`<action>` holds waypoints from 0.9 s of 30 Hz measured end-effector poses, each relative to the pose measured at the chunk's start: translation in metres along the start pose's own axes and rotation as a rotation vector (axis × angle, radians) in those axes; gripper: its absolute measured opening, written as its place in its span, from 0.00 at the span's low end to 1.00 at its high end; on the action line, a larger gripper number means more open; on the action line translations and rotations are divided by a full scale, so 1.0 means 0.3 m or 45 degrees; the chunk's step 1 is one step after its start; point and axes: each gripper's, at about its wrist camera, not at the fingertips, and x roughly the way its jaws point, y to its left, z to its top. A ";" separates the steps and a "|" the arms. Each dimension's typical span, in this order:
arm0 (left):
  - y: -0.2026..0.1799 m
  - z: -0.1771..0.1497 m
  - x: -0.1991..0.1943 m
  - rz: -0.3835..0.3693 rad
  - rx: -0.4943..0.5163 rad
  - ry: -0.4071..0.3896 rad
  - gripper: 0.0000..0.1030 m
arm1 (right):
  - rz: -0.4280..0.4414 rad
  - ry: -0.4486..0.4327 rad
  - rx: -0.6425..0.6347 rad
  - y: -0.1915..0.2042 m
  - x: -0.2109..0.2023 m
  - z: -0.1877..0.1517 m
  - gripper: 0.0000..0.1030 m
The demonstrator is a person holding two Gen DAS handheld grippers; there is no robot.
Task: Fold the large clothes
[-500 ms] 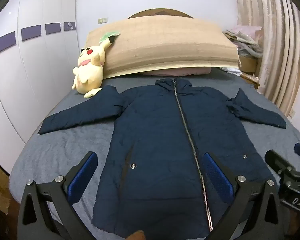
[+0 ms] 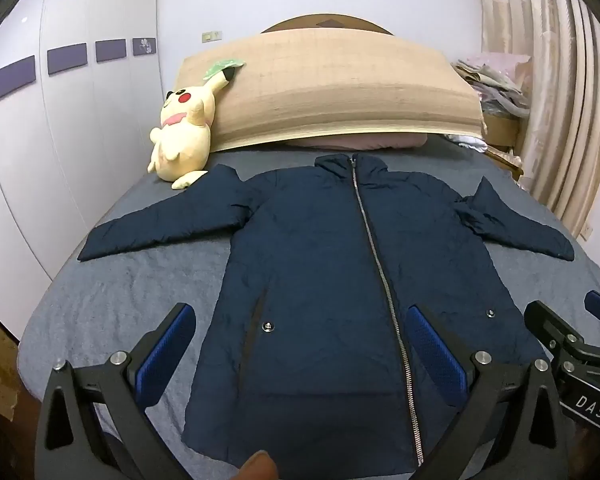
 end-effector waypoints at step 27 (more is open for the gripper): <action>-0.007 -0.004 0.022 -0.012 -0.012 0.035 1.00 | -0.011 0.009 -0.007 0.002 0.009 0.000 1.00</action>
